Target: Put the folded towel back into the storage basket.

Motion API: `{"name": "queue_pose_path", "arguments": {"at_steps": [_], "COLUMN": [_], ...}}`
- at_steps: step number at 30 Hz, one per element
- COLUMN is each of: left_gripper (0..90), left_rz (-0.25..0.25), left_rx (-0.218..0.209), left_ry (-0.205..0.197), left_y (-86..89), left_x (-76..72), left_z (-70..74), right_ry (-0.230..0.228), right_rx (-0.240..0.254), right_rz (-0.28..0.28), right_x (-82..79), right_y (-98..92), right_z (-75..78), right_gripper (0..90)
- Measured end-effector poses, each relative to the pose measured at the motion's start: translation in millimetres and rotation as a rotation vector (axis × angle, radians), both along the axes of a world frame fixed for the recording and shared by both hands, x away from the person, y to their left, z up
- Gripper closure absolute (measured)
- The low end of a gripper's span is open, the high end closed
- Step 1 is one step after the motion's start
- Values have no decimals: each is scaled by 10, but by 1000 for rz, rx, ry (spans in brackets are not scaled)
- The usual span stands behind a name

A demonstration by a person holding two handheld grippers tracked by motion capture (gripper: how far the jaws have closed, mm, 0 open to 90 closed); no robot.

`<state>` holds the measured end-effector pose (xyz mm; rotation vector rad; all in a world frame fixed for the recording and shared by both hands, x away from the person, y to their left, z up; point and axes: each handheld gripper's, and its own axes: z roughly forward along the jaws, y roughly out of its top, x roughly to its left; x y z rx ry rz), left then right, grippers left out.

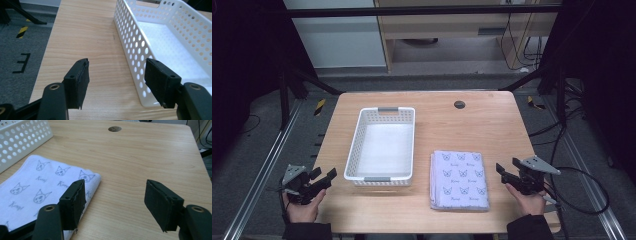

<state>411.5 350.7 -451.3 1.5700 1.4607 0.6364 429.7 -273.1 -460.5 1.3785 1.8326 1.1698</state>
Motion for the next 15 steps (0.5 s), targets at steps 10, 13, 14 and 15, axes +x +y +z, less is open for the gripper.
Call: {"name": "queue_pose_path", "arguments": {"at_steps": [10,13,14,15], "left_gripper": [389,390,390,389], "left_rz": [-28,-40,-46,-53], "left_rx": [-9,-8,-6,-1], "left_ry": [-45,-51,-55,-60], "left_y": [-124,-168,-192,-218], "left_x": [-84,-92,-97,-102], "left_z": [144,169,181,193], "right_ry": [4,2,2,-2], "right_rx": [-16,-13,-13,-2], "right_rz": [21,23,23,29], "right_x": [-5,-6,-6,-5], "right_y": [40,47,47,50], "right_z": [20,31,31,35], "right_gripper": [309,303,303,298]}}
